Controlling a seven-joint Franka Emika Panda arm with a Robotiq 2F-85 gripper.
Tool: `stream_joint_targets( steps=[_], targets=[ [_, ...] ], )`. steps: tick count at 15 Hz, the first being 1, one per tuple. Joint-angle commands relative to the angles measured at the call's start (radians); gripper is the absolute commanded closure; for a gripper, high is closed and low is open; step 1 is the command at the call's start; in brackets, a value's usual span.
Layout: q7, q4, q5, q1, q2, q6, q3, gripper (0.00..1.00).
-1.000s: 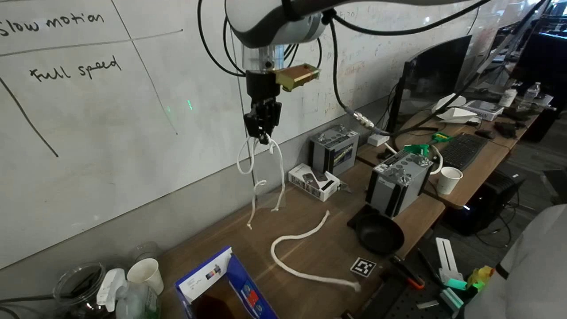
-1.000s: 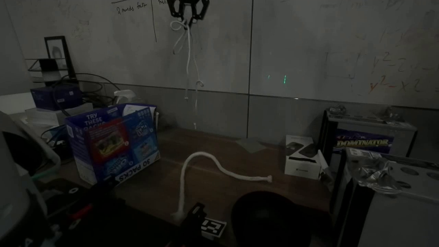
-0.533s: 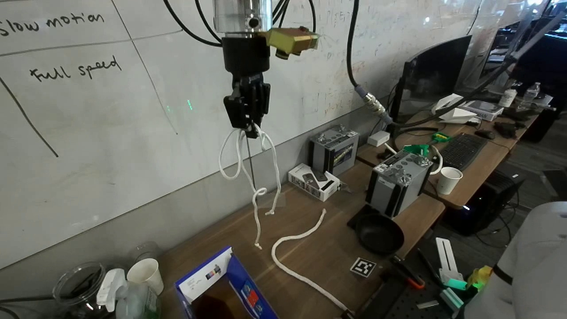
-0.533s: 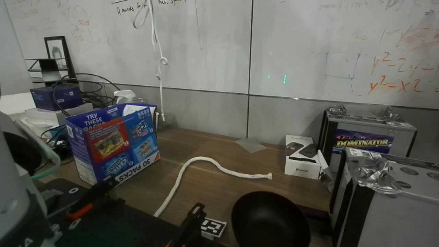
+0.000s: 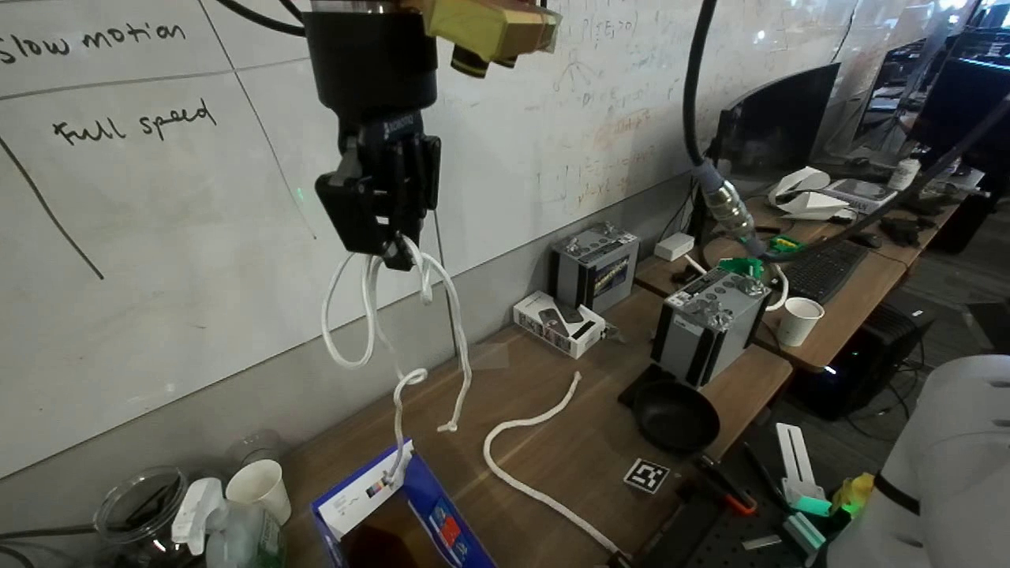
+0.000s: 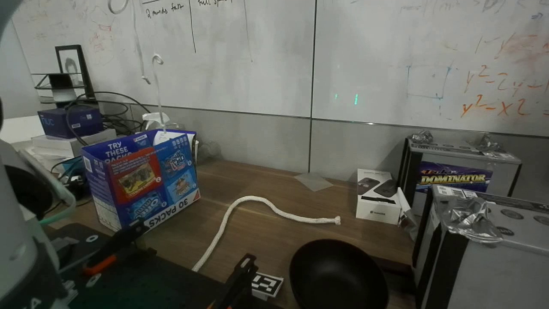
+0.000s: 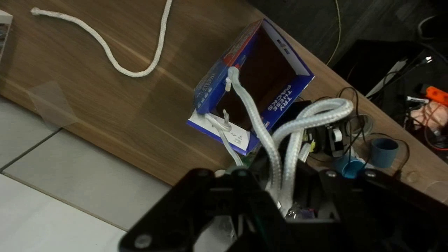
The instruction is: Put the ropes into the box.
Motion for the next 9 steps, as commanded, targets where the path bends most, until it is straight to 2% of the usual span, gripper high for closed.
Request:
stream_joint_targets(
  steps=[1,9],
  targets=[
    [0.047,-0.016,0.034,0.025,0.021,0.04,0.03,0.96],
    [0.043,-0.122,0.106,0.042,0.133,0.172,0.043,0.96]
  ],
)
